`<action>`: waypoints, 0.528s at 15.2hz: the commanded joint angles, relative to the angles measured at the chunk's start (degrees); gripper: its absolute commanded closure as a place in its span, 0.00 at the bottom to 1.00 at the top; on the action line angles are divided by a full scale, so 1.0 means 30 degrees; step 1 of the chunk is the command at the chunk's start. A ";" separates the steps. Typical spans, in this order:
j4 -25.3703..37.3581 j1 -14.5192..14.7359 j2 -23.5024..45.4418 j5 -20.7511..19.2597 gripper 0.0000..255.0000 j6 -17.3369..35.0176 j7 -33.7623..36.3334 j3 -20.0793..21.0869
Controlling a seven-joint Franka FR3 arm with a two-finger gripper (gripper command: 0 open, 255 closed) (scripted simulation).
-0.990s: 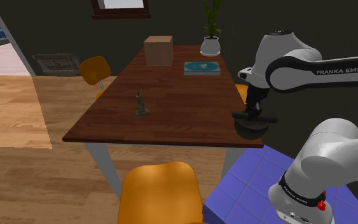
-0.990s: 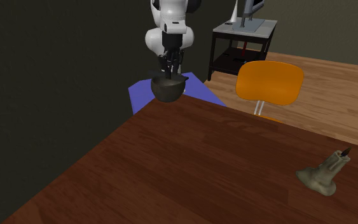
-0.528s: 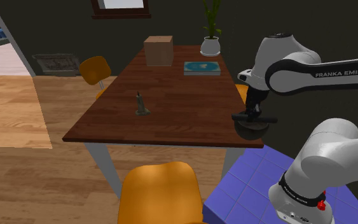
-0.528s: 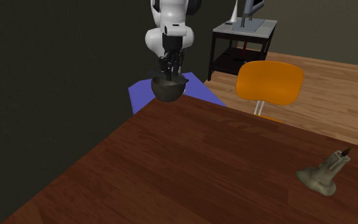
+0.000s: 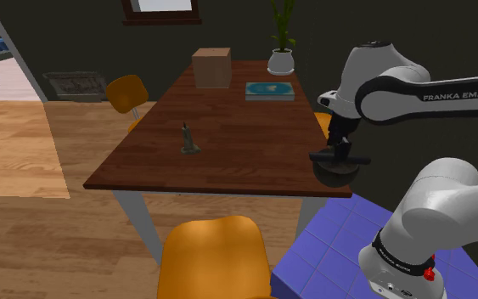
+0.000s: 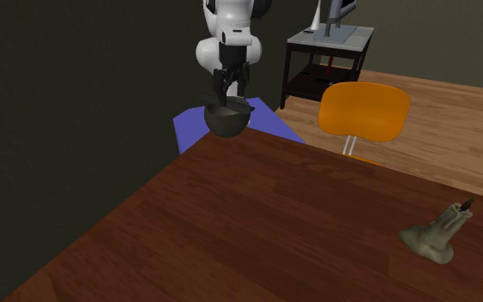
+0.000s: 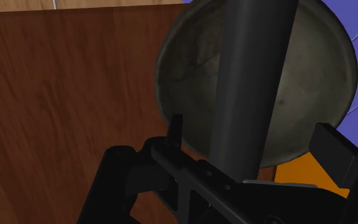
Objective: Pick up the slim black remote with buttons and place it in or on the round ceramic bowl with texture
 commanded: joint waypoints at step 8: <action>0.1838 0.0240 -0.0498 0.0507 0.00 -0.2359 -0.0063 0.0468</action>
